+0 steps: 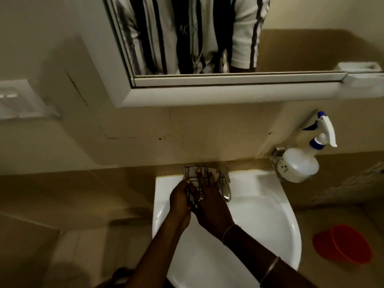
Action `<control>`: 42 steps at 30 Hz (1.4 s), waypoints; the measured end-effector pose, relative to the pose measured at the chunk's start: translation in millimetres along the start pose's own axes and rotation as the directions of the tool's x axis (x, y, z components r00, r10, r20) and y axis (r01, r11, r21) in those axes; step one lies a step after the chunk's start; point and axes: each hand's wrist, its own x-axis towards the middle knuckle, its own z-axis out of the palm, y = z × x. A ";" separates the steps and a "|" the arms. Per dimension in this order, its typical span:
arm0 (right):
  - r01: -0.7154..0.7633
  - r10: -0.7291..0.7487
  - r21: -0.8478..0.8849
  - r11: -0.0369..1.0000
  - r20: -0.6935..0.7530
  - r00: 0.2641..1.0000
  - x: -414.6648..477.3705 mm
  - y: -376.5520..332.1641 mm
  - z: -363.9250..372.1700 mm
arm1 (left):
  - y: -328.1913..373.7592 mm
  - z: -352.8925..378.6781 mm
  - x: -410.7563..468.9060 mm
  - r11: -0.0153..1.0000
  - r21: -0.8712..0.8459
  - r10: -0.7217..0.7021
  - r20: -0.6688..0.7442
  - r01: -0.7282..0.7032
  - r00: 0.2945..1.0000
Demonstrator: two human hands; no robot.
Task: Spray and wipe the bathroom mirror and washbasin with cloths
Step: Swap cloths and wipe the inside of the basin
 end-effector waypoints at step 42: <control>-0.290 0.258 0.247 0.925 0.152 0.954 -50.0 53.7 -26.2 | -56.3 50.9 9.1 0.834 0.550 0.051 0.001 -0.043 0.999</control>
